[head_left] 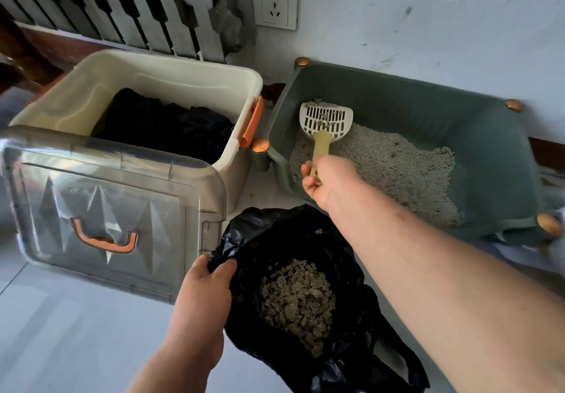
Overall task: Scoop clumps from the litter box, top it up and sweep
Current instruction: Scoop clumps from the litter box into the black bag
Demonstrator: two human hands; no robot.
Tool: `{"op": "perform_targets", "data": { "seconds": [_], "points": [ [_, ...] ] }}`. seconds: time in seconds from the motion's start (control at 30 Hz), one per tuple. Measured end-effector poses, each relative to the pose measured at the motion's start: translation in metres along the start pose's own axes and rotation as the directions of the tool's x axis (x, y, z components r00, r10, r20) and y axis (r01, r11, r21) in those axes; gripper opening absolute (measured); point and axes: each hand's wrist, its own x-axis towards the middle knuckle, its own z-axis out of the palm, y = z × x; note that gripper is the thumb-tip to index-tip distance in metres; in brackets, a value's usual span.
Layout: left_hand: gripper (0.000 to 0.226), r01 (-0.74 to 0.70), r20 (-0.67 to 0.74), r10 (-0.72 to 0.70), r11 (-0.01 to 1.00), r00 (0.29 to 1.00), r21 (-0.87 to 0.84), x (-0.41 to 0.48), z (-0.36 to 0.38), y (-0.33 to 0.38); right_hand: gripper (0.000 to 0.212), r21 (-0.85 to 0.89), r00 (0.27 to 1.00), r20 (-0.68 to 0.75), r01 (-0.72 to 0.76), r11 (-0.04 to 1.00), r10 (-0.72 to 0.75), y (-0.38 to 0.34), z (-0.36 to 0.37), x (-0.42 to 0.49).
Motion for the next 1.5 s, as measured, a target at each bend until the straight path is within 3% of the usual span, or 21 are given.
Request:
{"op": "perform_targets", "data": {
  "seconds": [0.2,0.43,0.7,1.07,1.23,1.37,1.5],
  "points": [
    [0.016,0.002,-0.015,-0.002,1.0,1.0,0.031,-0.005,0.0,0.001,0.03,-0.157,0.992,0.012,0.127,0.979,-0.127,0.003,-0.03,0.006],
    [0.023,-0.008,-0.018,0.008,1.0,1.0,0.03,-0.01,0.003,0.003,0.034,-0.209,0.993,0.036,0.118,0.971,-0.113,-0.005,-0.044,0.009],
    [0.019,-0.006,0.006,0.006,0.999,1.0,0.043,-0.01,0.003,0.004,0.012,-0.316,0.998,-0.014,0.052,0.947,-0.059,0.0,-0.053,0.007],
    [0.019,-0.013,-0.002,0.013,0.998,1.0,0.053,-0.007,0.0,0.004,0.018,-0.445,0.975,-0.113,0.12,0.887,-0.189,-0.008,-0.032,0.008],
    [0.016,0.006,-0.011,-0.006,1.0,1.0,0.025,-0.006,0.0,0.004,0.026,-0.327,0.99,-0.11,0.046,0.944,-0.086,0.0,-0.006,0.027],
    [0.015,0.02,-0.009,-0.02,1.0,1.0,0.006,-0.003,-0.002,0.002,0.016,-0.158,0.999,0.007,-0.043,0.987,0.044,0.013,-0.001,0.026],
    [0.016,0.019,-0.02,-0.019,1.0,1.0,-0.016,0.002,-0.007,-0.001,0.017,0.028,0.995,0.071,-0.076,0.997,0.073,0.021,-0.003,0.028]
  ]
}}
